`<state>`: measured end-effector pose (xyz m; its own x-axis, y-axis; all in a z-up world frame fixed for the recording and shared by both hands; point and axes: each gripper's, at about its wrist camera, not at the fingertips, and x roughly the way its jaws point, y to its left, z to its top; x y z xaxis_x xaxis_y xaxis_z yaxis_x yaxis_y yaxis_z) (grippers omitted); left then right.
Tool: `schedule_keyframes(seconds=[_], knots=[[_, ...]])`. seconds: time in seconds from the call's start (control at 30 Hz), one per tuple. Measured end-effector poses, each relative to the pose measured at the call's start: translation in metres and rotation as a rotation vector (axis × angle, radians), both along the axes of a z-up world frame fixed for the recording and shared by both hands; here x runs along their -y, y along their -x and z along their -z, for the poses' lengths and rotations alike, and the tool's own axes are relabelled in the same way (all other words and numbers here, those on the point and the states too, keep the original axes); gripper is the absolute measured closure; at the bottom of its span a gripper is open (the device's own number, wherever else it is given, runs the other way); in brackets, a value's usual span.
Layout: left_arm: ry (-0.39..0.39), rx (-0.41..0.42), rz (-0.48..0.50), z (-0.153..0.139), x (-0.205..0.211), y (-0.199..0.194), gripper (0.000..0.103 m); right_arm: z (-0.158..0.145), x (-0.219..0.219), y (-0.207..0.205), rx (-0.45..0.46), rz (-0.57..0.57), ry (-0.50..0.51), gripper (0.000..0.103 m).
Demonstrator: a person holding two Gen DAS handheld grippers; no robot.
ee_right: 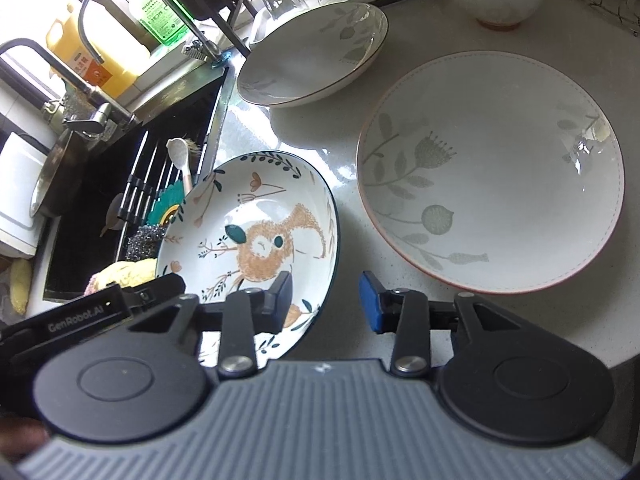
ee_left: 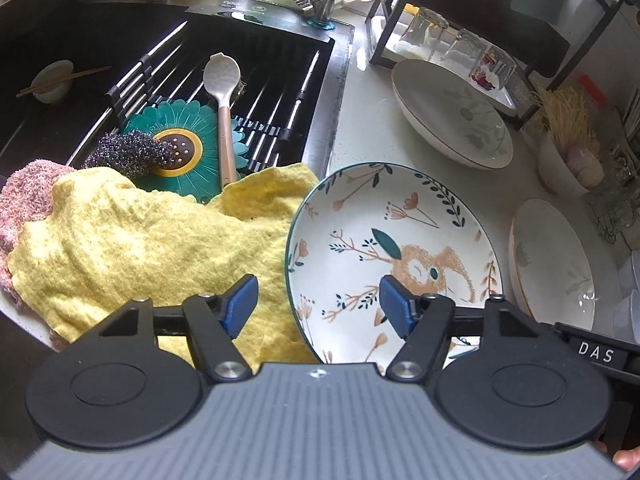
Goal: Organize plates and bowls
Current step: 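Move both grippers toward the rim of the floral bunny-print plate, then close both grippers on the rim of the floral plate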
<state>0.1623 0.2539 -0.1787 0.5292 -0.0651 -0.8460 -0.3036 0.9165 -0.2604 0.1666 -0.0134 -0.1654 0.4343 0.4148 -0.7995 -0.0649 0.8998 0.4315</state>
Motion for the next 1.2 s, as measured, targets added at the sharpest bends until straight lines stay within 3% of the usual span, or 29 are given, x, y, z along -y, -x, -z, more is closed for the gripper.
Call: schedule_keyframes(seconds=[0.07, 0.33, 0.73, 0.93, 1.2], knots=[[0.027, -0.013, -0.003, 0.005, -0.007, -0.006, 0.043, 0.003, 0.000, -0.002, -0.010, 0.021, -0.013, 0.073], [0.001, -0.034, 0.019, 0.012, -0.013, -0.024, 0.068, 0.009, -0.006, -0.007, 0.001, 0.049, -0.017, 0.077], [-0.001, -0.034, 0.030, 0.014, -0.018, -0.033, 0.091, 0.017, 0.000, -0.017, -0.044, 0.118, -0.062, 0.079], [-0.001, -0.031, 0.027, 0.012, -0.018, -0.032, 0.092, 0.018, -0.002, -0.021, -0.025, 0.078, -0.041, 0.092], [-0.011, -0.023, 0.026, 0.001, -0.013, -0.023, 0.093, 0.008, 0.001, -0.023, -0.002, 0.025, -0.041, 0.093]])
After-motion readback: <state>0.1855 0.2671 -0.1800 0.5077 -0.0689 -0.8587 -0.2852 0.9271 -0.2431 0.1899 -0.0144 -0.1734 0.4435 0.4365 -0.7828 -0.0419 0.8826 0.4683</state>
